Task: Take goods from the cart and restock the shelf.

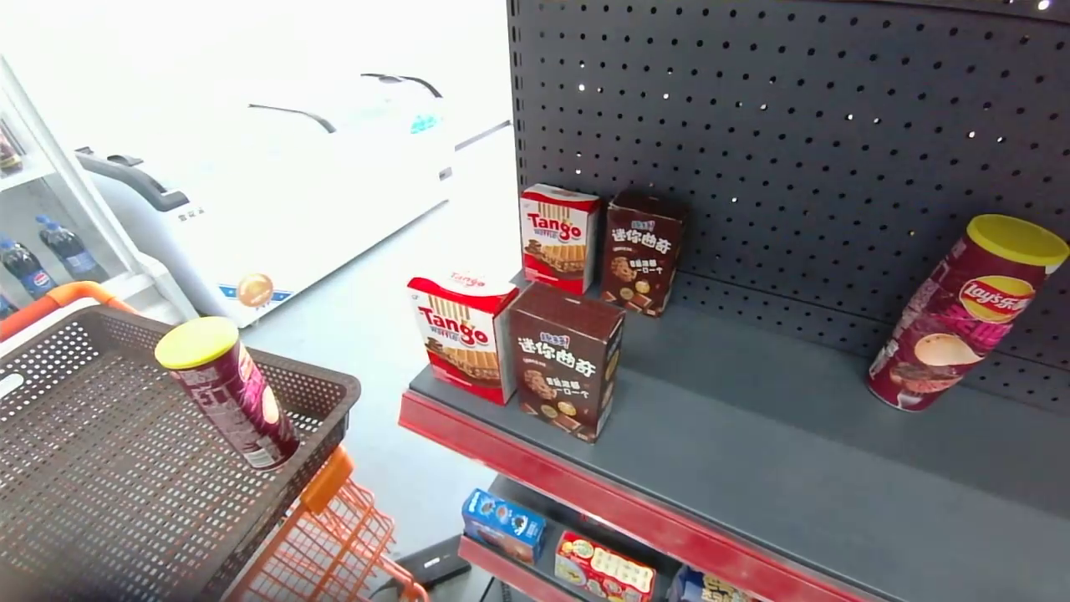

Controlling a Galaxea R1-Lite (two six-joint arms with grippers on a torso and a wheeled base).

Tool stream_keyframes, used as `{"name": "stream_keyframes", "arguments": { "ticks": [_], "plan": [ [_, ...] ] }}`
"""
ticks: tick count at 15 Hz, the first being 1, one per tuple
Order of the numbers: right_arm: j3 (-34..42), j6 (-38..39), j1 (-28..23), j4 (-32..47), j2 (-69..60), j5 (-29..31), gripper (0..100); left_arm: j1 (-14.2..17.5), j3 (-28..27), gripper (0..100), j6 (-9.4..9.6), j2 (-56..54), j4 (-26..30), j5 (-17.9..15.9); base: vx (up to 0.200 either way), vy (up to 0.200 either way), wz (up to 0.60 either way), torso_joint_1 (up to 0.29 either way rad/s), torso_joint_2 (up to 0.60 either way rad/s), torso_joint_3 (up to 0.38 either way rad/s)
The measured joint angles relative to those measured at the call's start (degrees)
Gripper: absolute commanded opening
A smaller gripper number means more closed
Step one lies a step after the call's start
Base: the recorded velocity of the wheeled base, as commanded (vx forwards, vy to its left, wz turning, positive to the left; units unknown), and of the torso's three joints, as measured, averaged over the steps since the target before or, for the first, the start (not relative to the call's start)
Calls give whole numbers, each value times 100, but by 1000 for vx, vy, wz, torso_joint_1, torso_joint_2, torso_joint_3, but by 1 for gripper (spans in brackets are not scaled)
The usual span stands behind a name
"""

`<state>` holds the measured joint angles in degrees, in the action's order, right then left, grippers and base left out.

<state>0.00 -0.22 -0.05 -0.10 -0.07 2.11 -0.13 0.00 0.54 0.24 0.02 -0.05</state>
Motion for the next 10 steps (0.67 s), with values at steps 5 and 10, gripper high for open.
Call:
{"name": "stream_keyframes", "arguments": {
  "ticks": [5,10],
  "plan": [
    [0,0,5,2,0,0,100,4,0,100,1,0,-2,-17,0,0,0,0,0,0],
    [0,-2,5,2,0,0,100,13,-368,100,116,105,106,59,0,0,0,0,0,0]
  ]
}}
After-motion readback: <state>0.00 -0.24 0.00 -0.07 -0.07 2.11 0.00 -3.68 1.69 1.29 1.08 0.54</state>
